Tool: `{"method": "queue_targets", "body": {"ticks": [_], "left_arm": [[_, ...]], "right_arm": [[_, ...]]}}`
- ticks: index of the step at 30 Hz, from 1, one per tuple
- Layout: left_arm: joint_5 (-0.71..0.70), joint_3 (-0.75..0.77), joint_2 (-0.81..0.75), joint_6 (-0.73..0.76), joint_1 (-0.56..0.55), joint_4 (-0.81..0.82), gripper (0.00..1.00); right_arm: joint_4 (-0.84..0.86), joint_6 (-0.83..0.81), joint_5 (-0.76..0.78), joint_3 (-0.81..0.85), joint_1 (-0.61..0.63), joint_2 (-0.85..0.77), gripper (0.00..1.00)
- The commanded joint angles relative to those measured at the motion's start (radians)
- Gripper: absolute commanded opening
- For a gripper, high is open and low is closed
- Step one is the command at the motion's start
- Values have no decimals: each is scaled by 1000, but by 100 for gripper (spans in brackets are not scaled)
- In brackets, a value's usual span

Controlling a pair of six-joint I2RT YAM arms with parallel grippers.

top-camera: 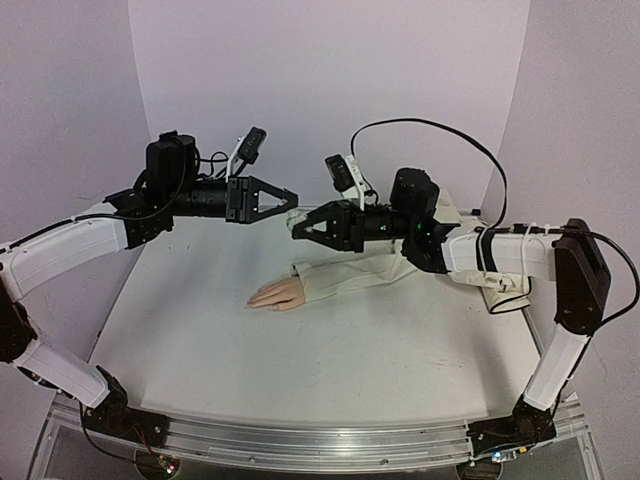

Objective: Paint the nails

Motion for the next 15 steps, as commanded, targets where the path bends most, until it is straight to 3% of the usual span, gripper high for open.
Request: {"method": "queue_targets", "body": {"ticks": [1, 7, 11, 13, 15], "left_arm": [[42, 13, -11, 38, -18, 65, 44], [-35, -4, -23, 39, -18, 61, 24], [-106, 0, -15, 31, -18, 47, 9], [-156, 4, -11, 28, -17, 29, 1], [-239, 12, -11, 27, -18, -18, 0]], "right_arm": [[137, 70, -20, 52, -5, 3, 0], [148, 70, -2, 38, -5, 5, 0], [95, 5, 107, 18, -5, -17, 0], [-7, -77, 259, 9, -4, -44, 0], [-180, -203, 637, 7, 29, -80, 0]]}}
